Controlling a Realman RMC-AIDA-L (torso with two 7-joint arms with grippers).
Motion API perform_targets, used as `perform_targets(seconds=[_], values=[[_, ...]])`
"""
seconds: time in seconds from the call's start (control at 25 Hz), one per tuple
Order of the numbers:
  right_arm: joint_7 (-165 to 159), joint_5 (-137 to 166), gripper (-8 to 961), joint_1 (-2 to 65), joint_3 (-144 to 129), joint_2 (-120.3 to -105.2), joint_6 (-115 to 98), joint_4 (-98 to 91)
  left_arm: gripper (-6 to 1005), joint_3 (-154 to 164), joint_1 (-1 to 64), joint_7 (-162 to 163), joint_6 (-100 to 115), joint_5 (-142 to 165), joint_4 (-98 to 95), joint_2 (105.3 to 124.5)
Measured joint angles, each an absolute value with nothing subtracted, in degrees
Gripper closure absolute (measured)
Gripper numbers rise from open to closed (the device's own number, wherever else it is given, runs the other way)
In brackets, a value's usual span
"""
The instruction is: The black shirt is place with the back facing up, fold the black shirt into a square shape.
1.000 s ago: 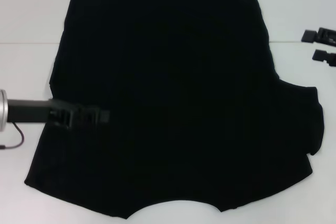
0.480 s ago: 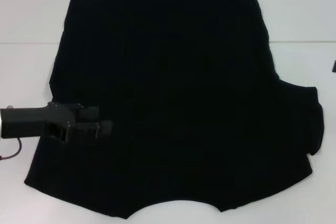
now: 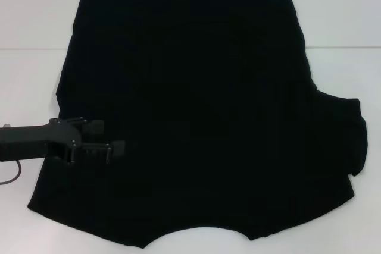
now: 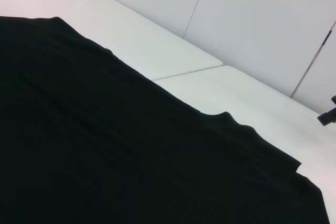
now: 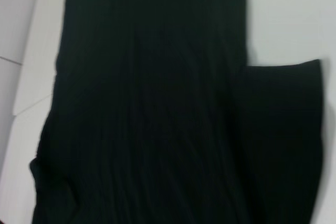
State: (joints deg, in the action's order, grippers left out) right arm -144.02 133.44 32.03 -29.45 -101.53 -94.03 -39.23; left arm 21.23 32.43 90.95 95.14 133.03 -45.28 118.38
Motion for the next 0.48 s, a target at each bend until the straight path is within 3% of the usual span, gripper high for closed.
perform_targets(seconds=[0.2,0.44,0.48], values=[[-145.43,134.95,181,32.46,-29.52,-101.64,-94.07,-40.04,65,21.19,32.62,91.01,93.97,132.9,-45.1,118.84],[-145.59,138.54,182,32.99,-29.68,-102.32,-93.4,-39.38,65,21.17,32.84,91.01,93.73,131.85,-45.08,119.03],[-145.6,139.22,254,33.05,-29.69,-102.5,-93.34,-39.31,65,21.17,32.85,91.01,93.6,131.75,-45.08,119.03]])
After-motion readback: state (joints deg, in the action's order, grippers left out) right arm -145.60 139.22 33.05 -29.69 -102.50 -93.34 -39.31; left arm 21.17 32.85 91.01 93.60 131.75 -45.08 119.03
